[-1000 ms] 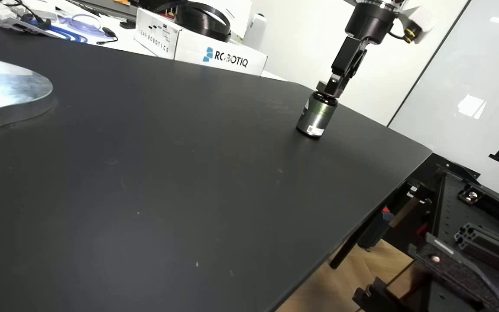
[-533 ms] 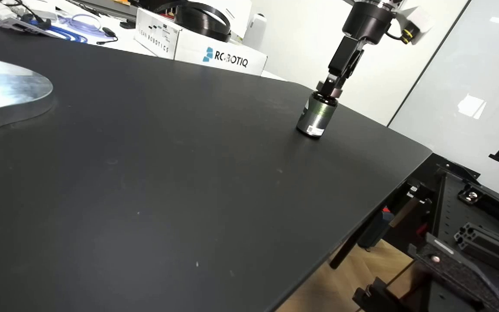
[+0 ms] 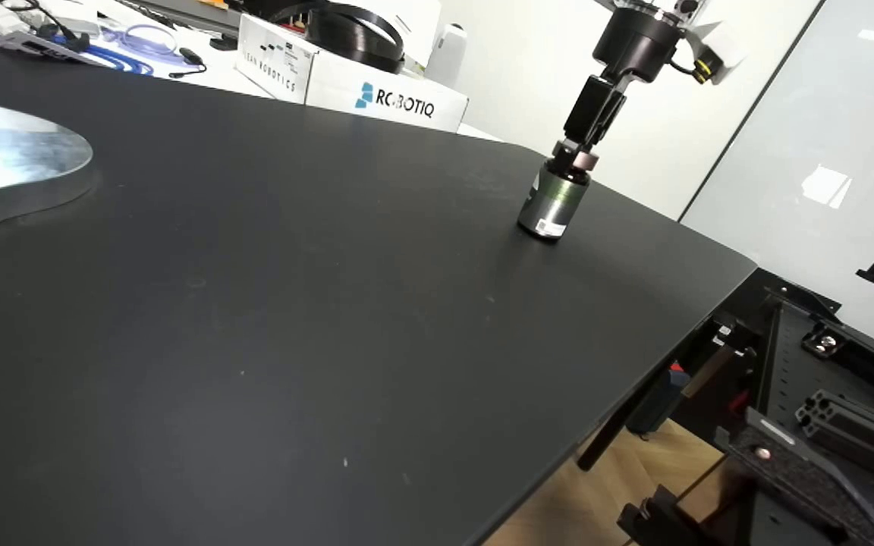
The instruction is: Move the bottle to the right
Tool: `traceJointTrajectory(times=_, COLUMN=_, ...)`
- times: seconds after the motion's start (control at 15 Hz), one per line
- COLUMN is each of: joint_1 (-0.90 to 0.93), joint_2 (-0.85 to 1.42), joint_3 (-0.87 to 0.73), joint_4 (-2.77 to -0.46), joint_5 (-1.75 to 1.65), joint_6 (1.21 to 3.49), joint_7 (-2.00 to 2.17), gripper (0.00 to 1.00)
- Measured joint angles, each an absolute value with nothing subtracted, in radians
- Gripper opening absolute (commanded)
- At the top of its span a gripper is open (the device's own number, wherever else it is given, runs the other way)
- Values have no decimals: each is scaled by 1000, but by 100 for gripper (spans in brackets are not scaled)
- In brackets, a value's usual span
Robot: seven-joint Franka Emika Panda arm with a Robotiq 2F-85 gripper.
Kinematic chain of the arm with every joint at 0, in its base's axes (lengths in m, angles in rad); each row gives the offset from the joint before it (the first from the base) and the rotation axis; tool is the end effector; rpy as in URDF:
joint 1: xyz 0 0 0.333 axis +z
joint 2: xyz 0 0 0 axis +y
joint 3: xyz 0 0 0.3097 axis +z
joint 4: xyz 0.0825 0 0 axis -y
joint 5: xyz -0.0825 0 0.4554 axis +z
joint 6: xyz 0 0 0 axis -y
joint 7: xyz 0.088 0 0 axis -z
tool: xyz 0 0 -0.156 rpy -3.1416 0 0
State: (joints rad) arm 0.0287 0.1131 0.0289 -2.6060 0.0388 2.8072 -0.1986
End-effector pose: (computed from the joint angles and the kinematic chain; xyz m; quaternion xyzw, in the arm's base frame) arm 0.4795 0.0271 0.1022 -0.9930 -0.1096 -0.0445 0.0057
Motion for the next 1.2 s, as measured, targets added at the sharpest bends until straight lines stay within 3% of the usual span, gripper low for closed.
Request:
traceJointTrajectory(times=0.53, joint_1=-5, joint_2=-23, joint_3=4, joint_4=-2595, joint_5=39, joint_6=2606, joint_7=-199, gripper=43)
traceJointTrajectory(times=1.2, joint_1=-146, joint_2=-216, joint_3=-172, joint_4=-2517, joint_5=14, joint_6=2393, joint_7=-269, gripper=43)
